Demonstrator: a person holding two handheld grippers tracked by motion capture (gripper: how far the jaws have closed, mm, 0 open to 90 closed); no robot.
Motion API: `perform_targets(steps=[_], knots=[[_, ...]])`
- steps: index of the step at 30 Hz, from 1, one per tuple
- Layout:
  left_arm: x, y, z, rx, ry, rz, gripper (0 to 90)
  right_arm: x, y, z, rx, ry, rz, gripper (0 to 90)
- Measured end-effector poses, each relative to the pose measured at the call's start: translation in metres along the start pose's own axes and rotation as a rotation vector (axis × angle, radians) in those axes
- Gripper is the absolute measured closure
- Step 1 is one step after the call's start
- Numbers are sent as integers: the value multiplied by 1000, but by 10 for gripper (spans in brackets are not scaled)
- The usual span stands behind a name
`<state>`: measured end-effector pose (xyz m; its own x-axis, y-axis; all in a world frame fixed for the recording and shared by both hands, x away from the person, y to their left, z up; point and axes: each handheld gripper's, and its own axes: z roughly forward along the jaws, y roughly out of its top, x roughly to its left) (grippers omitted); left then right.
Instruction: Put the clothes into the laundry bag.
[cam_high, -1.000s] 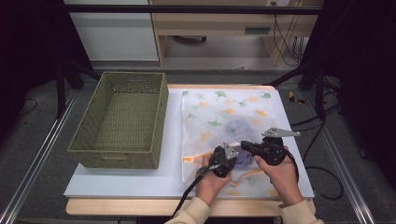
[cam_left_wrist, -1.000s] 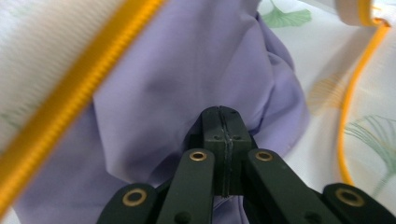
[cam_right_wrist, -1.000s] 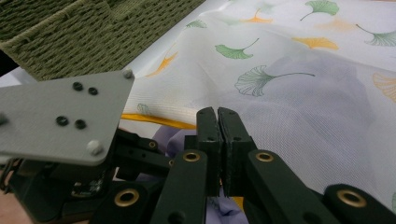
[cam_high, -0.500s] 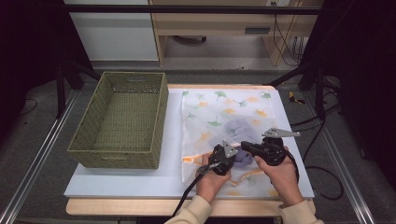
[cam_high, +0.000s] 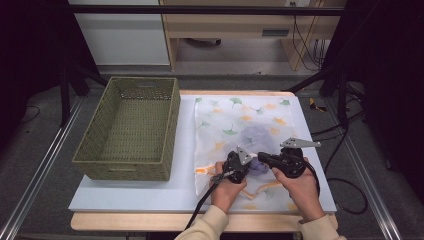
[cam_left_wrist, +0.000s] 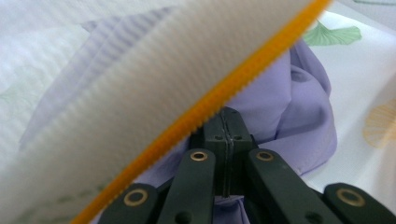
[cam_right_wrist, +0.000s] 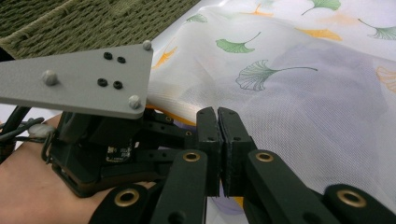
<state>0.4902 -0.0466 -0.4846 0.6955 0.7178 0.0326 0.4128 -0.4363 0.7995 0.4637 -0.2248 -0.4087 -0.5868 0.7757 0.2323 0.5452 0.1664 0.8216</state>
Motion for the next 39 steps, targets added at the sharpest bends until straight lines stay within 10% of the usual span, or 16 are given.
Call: perform_targets(steps=[39], knots=[[18, 14, 17, 5, 87, -13, 900, 1, -1, 8, 12, 20, 5, 887]])
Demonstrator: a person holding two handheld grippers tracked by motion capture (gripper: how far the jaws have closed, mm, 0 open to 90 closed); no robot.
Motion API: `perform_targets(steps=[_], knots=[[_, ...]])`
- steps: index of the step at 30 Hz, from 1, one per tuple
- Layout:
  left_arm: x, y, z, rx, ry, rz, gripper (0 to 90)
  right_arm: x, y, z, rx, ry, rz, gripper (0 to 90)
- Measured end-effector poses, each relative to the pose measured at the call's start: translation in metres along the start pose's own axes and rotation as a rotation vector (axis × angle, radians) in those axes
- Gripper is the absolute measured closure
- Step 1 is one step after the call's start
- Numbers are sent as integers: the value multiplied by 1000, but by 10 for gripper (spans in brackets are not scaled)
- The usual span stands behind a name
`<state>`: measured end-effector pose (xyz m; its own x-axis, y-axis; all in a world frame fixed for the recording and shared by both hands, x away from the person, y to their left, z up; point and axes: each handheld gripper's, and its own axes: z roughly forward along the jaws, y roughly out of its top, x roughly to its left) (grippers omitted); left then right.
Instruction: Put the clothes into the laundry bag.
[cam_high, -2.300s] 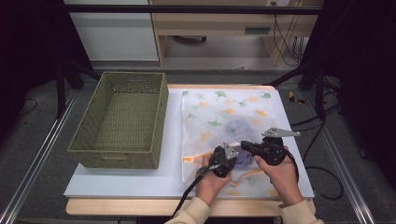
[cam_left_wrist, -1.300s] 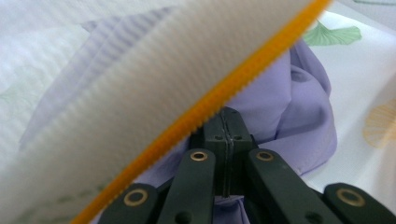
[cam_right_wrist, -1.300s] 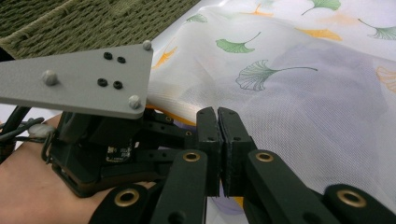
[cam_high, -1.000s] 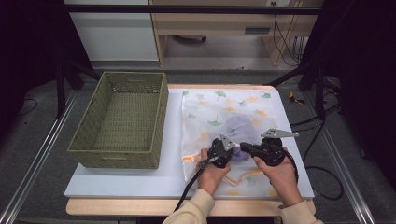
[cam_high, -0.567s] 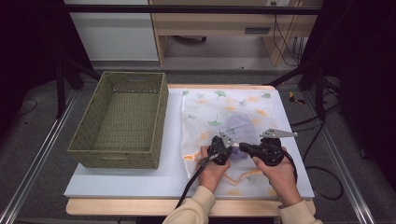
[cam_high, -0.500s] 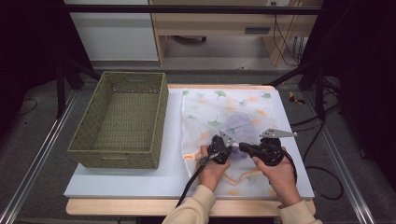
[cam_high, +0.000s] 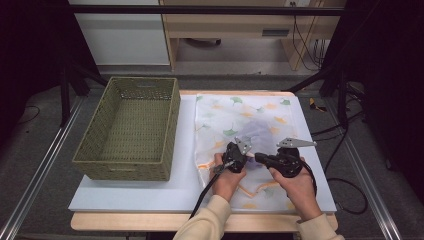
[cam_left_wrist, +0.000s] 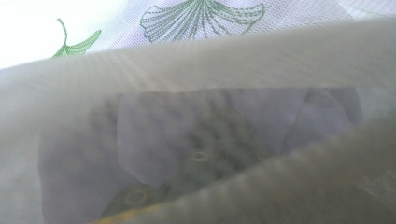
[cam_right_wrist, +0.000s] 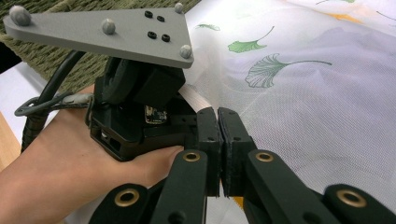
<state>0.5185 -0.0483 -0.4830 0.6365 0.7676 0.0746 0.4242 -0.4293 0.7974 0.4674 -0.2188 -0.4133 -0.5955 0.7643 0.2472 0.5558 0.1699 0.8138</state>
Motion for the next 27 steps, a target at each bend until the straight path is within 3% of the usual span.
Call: perform_targets(steps=[27], knots=[[4, 9, 9, -2, 21, -3, 900, -1, 1, 0, -10, 2, 0, 886]])
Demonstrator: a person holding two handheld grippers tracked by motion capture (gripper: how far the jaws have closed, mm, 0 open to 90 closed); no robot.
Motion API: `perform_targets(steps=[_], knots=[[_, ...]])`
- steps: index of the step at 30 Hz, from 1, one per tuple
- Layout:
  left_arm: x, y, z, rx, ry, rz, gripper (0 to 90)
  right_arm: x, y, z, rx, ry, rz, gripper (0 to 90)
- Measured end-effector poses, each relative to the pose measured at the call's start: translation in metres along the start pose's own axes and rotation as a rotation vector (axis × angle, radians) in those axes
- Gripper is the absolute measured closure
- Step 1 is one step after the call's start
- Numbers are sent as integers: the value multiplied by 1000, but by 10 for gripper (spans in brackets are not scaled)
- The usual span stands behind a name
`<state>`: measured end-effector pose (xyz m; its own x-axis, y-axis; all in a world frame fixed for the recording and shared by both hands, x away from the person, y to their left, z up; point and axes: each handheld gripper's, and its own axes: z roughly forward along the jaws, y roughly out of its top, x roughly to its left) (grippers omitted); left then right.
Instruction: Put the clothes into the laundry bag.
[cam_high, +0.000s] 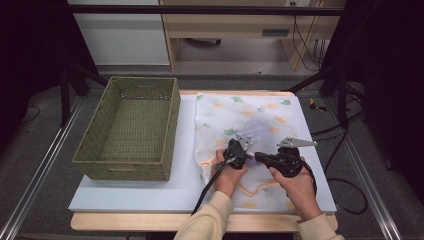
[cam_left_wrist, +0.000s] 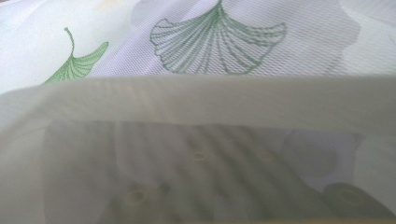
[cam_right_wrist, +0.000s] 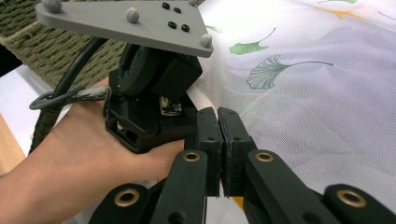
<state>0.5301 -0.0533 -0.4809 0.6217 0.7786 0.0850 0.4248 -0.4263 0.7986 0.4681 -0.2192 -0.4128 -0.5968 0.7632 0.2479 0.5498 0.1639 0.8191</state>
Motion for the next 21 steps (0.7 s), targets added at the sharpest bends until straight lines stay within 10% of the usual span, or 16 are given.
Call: perform_targets(steps=[21], knots=[[3, 4, 8, -7, 27, -3, 900, -3, 1, 2, -9, 5, 15, 887]])
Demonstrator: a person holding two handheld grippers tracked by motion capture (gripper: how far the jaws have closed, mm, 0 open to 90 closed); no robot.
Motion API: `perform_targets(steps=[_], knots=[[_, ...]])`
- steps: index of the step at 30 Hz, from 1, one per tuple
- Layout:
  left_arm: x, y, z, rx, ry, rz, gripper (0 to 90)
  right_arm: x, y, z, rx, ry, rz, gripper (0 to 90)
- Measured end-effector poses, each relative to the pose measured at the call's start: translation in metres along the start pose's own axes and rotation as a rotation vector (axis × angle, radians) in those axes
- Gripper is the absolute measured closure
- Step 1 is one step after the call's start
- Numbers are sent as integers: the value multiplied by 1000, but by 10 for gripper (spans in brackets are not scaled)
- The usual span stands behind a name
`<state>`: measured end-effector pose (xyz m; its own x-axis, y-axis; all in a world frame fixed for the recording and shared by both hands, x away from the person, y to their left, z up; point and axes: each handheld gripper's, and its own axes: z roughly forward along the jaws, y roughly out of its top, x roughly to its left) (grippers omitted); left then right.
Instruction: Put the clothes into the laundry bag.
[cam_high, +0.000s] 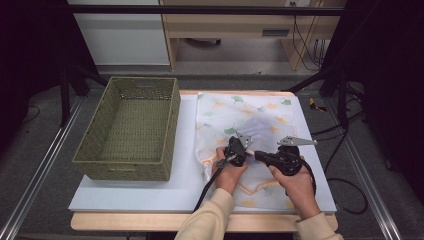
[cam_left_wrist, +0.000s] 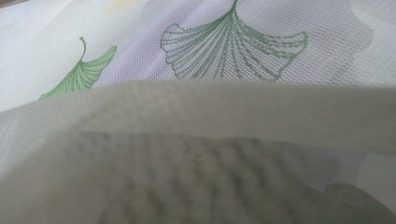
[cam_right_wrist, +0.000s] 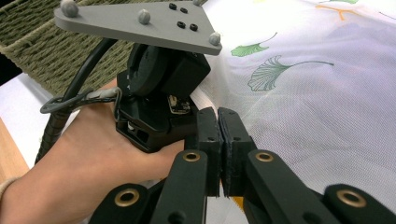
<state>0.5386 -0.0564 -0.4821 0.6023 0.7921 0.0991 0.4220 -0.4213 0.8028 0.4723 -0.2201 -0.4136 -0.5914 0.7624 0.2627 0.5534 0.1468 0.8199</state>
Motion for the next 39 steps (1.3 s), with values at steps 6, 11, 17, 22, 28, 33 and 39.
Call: perform_targets(steps=[6, 11, 17, 22, 28, 33, 39], knots=[[0, 3, 3, -17, 23, 12, 900, -1, 0, 0, -5, 1, 10, 886], [0, 3, 1, -17, 14, 10, 900, -2, 0, 0, -8, 3, 4, 886], [1, -1, -9, -17, 1, 20, 900, -1, 1, -2, -12, 6, 4, 887], [2, -5, -20, -18, -10, 27, 900, 0, 1, -4, -16, 6, 2, 887], [-3, -13, -41, -31, -60, 14, 900, 0, 3, -8, -21, 6, -5, 887], [-1, -19, -63, -37, -70, 31, 900, 2, 4, -9, -24, 7, -6, 887], [7, -23, -92, -61, -81, 37, 900, 5, 4, -9, -13, 7, -16, 886]])
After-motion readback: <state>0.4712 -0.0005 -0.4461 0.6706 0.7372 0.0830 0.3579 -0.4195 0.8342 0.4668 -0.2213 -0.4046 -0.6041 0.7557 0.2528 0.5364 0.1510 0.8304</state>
